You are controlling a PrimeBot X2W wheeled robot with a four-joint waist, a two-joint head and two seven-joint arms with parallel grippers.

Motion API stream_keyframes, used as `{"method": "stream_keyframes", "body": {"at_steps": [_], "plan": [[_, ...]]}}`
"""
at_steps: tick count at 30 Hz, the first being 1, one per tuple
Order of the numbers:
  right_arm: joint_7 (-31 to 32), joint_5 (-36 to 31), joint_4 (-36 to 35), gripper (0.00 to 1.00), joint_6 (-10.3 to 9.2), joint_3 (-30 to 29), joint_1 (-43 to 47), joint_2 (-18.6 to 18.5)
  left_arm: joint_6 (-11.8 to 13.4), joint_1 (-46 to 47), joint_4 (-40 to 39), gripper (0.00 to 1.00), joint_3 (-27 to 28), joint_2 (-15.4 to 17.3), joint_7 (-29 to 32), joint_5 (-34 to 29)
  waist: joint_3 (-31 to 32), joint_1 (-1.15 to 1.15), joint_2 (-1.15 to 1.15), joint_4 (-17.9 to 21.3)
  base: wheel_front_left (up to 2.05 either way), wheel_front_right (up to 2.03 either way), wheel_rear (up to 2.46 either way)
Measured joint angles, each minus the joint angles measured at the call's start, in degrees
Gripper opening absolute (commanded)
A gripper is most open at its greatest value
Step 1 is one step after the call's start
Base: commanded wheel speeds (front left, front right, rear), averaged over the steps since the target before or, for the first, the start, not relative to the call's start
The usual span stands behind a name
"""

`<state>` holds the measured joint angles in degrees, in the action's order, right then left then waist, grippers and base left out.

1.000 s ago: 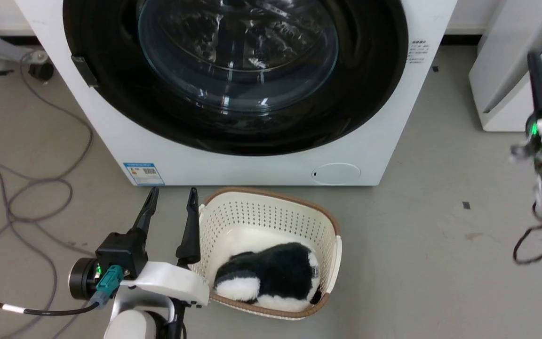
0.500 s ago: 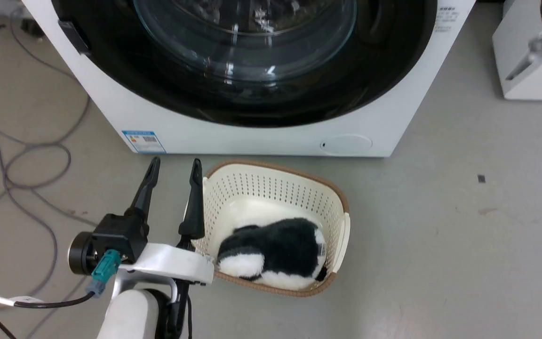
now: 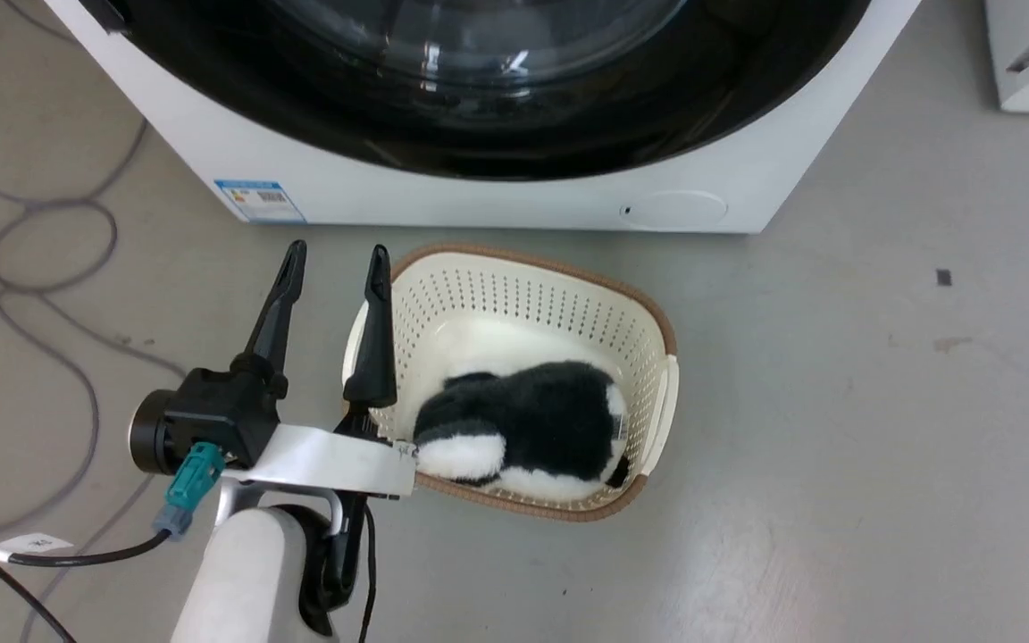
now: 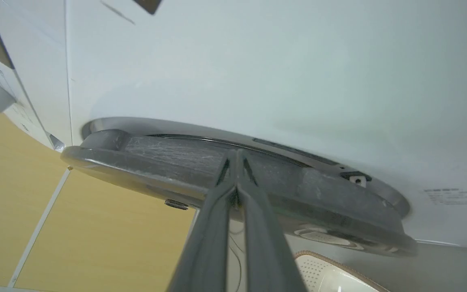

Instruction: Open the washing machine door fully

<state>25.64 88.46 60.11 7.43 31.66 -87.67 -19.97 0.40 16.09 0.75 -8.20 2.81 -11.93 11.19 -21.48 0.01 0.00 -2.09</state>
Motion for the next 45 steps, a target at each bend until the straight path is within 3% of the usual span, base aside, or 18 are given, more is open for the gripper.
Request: {"method": "stream_keyframes", "body": {"at_steps": [23,35,45], "plan": [[12.09,13.97,13.22,0.0,0.01,13.94,-16.08,2.05,0.49,4.24,0.2,1.0,-2.07,0.0,-2.76,2.63,-6.41,0.0,0.0,-0.37,0.0,0.0,0.0],[15.69,13.88,11.74,0.0,0.0,15.3,-13.92,2.16,0.45,4.24,1.62,1.0,-1.92,-0.01,-2.76,2.65,-4.31,-0.01,0.0,-0.13,0.0,0.0,0.0],[15.14,14.34,10.16,0.0,0.0,14.83,-7.78,2.41,0.44,4.15,2.59,1.0,-2.07,0.0,-2.77,3.1,-2.21,-0.01,0.0,-0.25,0.0,0.0,0.0]]}}
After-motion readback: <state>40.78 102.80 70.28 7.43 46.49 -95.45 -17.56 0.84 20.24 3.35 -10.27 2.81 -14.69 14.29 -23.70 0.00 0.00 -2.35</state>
